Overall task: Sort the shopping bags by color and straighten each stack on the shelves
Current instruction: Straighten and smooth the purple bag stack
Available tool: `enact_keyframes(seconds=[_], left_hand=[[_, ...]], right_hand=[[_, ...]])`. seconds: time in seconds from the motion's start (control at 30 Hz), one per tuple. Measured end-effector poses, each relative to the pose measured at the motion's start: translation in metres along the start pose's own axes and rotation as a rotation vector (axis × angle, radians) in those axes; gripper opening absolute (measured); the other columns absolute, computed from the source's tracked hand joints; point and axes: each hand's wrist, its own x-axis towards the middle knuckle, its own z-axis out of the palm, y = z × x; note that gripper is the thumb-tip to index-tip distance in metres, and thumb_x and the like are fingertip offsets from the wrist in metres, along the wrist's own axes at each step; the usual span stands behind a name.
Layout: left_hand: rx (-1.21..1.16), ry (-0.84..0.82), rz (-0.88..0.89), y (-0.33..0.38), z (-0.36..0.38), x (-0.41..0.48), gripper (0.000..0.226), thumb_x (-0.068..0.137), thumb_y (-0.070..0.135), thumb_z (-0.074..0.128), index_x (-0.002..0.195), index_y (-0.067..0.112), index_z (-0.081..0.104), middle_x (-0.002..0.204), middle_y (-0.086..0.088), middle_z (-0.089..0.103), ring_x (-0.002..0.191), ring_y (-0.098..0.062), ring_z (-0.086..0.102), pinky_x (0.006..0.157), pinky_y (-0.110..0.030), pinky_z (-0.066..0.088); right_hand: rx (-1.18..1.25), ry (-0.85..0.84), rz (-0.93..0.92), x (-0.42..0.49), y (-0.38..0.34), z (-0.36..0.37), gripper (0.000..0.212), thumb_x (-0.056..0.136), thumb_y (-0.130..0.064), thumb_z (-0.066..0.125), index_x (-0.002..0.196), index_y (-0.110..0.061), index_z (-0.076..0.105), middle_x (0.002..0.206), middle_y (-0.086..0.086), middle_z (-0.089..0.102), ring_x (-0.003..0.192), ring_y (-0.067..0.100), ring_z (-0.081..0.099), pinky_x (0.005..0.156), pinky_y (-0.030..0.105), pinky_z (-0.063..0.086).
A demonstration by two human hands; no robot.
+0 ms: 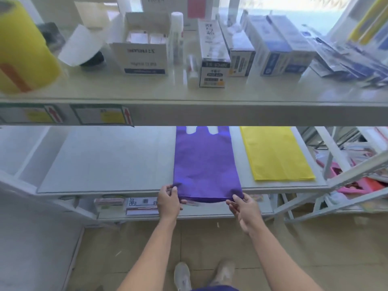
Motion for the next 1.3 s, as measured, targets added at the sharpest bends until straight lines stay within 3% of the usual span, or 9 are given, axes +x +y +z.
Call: enact_keyframes(seconds=[0.27, 0.37, 0.47, 0.6, 0.73, 0.83, 0.97, 1.13, 1.3], left_hand=[[0.221, 0.011, 0.097, 0.01, -0.008, 0.029, 0.01, 0.107, 0.021, 0.05, 0.115, 0.014, 0.054, 0.096, -0.004, 0.072, 0.055, -0.015, 0.073, 0.046, -0.027, 0.052], [0.391, 0.078, 0.248, 0.004, -0.004, 0.032, 0.012, 0.105, 0.02, 0.054, 0.115, 0.014, 0.053, 0.105, -0.003, 0.067, 0.081, -0.023, 0.069, 0.067, -0.03, 0.046], [0.551, 0.15, 0.418, -0.002, 0.001, 0.033, 0.016, 0.1, 0.015, 0.063, 0.115, 0.013, 0.058, 0.122, -0.006, 0.051, 0.095, -0.027, 0.058, 0.077, -0.036, 0.045], [0.679, 0.097, 0.703, -0.016, 0.005, 0.031, 0.006, 0.097, 0.023, 0.071, 0.102, 0.02, 0.07, 0.135, -0.002, 0.055, 0.118, -0.025, 0.052, 0.095, -0.041, 0.043], [0.659, -0.165, 0.889, -0.02, 0.011, 0.034, 0.015, 0.096, 0.023, 0.074, 0.11, 0.018, 0.074, 0.133, 0.002, 0.066, 0.129, -0.019, 0.058, 0.109, -0.036, 0.041], [0.711, -0.263, 0.93, -0.013, 0.013, 0.047, 0.027, 0.091, 0.027, 0.079, 0.117, 0.018, 0.073, 0.129, 0.004, 0.068, 0.12, -0.021, 0.062, 0.104, -0.038, 0.045], [0.819, -0.336, 1.007, -0.014, 0.012, 0.065, 0.03, 0.087, 0.032, 0.082, 0.113, 0.02, 0.075, 0.114, 0.006, 0.067, 0.098, -0.021, 0.061, 0.087, -0.043, 0.051], [0.812, -0.357, 1.136, -0.009, 0.007, 0.075, 0.018, 0.098, 0.027, 0.072, 0.112, 0.016, 0.076, 0.111, 0.005, 0.07, 0.094, -0.022, 0.062, 0.084, -0.039, 0.054], [0.787, -0.414, 1.11, -0.001, -0.004, 0.078, 0.019, 0.105, 0.017, 0.06, 0.117, 0.012, 0.074, 0.115, 0.003, 0.072, 0.1, -0.022, 0.064, 0.086, -0.04, 0.055]], right_hand=[[-0.222, -0.078, -0.03, 0.031, -0.022, 0.023, 0.014, 0.104, 0.004, 0.051, 0.117, 0.001, 0.057, 0.097, 0.018, 0.066, 0.073, 0.02, 0.076, 0.061, 0.021, 0.061], [-0.234, -0.056, -0.055, 0.03, -0.022, 0.023, 0.018, 0.104, 0.007, 0.049, 0.12, 0.002, 0.053, 0.099, 0.017, 0.065, 0.077, 0.023, 0.076, 0.064, 0.022, 0.062], [-0.32, -0.023, -0.11, 0.024, -0.024, 0.018, 0.029, 0.101, 0.008, 0.052, 0.129, 0.001, 0.049, 0.093, 0.018, 0.072, 0.075, 0.025, 0.078, 0.066, 0.026, 0.063], [-0.98, 0.09, -0.397, 0.013, -0.037, 0.011, 0.042, 0.094, -0.013, 0.067, 0.133, -0.017, 0.051, 0.095, 0.004, 0.068, 0.08, 0.017, 0.071, 0.075, 0.033, 0.054], [-1.406, -0.054, -0.819, 0.018, -0.043, 0.013, 0.044, 0.089, -0.015, 0.073, 0.131, -0.02, 0.06, 0.122, 0.002, 0.055, 0.115, 0.024, 0.055, 0.093, 0.038, 0.051], [-1.536, -0.265, -0.981, 0.036, -0.044, 0.016, 0.042, 0.087, -0.016, 0.076, 0.128, -0.02, 0.066, 0.136, 0.001, 0.057, 0.128, 0.025, 0.048, 0.105, 0.041, 0.048], [-1.559, -0.424, -1.023, 0.066, -0.043, 0.01, 0.038, 0.086, -0.024, 0.081, 0.122, -0.022, 0.07, 0.132, -0.003, 0.061, 0.121, 0.025, 0.055, 0.1, 0.047, 0.05], [-1.558, -0.549, -1.123, 0.082, -0.055, 0.0, 0.036, 0.088, -0.029, 0.079, 0.122, -0.022, 0.071, 0.129, -0.005, 0.064, 0.113, 0.022, 0.059, 0.101, 0.036, 0.049], [-1.473, -0.564, -1.082, 0.083, -0.069, -0.002, 0.032, 0.089, -0.009, 0.071, 0.119, -0.017, 0.076, 0.126, -0.006, 0.073, 0.118, 0.013, 0.067, 0.103, 0.033, 0.051]])
